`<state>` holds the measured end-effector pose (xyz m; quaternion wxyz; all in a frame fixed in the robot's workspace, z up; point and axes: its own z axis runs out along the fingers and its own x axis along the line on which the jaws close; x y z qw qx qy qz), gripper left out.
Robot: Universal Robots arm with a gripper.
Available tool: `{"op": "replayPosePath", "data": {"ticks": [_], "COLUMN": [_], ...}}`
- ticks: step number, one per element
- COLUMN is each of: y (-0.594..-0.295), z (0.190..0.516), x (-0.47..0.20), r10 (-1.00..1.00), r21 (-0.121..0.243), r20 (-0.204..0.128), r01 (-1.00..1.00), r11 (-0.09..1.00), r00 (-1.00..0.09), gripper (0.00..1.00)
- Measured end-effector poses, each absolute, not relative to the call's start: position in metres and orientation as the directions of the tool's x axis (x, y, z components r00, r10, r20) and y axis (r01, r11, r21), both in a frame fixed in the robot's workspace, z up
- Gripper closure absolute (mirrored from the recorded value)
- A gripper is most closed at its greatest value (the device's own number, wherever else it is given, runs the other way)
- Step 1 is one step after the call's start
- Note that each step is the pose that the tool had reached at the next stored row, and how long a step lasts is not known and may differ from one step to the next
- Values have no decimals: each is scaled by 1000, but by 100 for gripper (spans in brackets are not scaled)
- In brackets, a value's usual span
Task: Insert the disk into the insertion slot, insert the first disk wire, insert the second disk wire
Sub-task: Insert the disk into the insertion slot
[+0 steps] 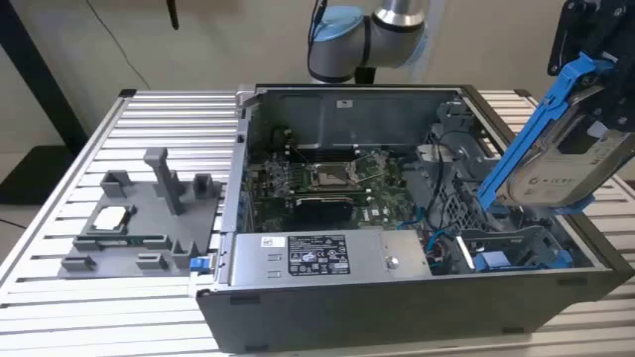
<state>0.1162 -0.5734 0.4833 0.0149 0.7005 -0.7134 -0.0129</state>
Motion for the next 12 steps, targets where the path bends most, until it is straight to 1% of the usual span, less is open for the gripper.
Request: {"op": "replayPosePath", "data": {"ticks": [12], "y": [-573], "z": [483], "x": [116], "r10": [-1000], "r21": [39], "r20": [4], "r01": [-999], "r11": [18], "r00": [-18], "gripper": [67]}}
